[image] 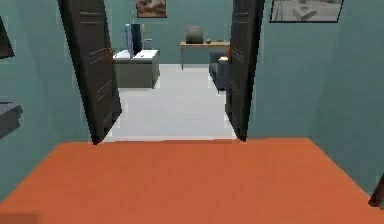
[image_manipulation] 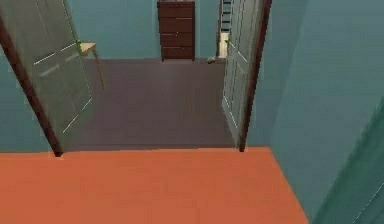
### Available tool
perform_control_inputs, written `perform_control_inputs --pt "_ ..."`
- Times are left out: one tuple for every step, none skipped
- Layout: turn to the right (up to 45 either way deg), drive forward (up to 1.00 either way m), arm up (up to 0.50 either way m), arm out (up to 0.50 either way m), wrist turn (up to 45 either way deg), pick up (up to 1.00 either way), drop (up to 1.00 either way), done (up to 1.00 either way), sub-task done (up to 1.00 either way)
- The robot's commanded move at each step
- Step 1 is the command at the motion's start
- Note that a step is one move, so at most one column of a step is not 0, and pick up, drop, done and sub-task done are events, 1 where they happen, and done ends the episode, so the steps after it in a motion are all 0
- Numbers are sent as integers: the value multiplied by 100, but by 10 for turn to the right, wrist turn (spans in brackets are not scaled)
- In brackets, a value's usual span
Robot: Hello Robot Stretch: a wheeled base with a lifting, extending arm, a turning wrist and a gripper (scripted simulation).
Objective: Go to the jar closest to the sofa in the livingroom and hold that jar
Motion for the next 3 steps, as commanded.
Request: perform_control_inputs --pt "-30 0 0 0 0 0 0 0 0" --pt "0 100 0 0 0 0 0 0 0" --pt "0 100 0 0 0 0 0 0 0"
